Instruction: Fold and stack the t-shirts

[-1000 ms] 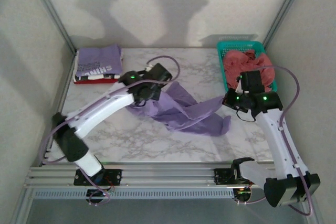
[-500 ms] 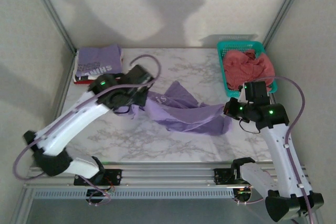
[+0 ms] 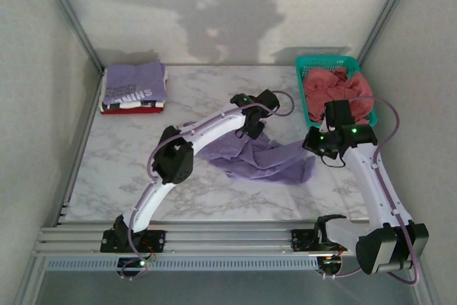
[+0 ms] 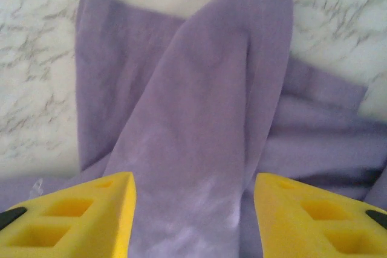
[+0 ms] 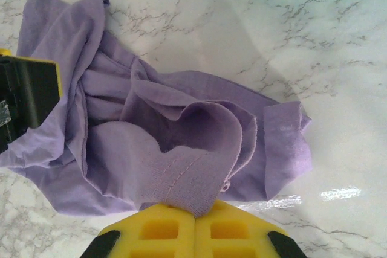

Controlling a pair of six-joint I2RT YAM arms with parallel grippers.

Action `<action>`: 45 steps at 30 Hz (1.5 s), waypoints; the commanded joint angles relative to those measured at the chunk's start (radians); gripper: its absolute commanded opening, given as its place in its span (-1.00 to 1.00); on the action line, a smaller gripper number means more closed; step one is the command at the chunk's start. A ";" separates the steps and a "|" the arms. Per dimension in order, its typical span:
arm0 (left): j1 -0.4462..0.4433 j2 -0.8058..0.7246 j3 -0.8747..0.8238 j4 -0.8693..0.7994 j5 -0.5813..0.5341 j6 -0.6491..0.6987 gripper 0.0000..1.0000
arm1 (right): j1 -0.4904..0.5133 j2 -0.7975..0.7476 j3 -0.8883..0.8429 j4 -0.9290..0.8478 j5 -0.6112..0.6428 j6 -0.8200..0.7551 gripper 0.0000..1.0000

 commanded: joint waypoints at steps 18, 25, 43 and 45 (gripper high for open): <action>-0.062 -0.417 -0.671 0.275 0.130 -0.017 -0.05 | -0.007 -0.005 -0.008 -0.010 0.009 -0.020 -1.00; -0.069 -0.311 -0.637 0.284 0.053 -0.053 -0.18 | -0.008 -0.014 -0.030 -0.006 0.005 -0.015 -1.00; -0.053 -0.306 -0.549 0.266 -0.082 -0.106 -1.00 | -0.007 -0.041 -0.036 -0.012 0.014 -0.008 -1.00; -0.048 -0.323 -0.551 0.256 -0.089 -0.103 -1.00 | -0.008 -0.037 -0.031 -0.013 0.019 -0.009 -1.00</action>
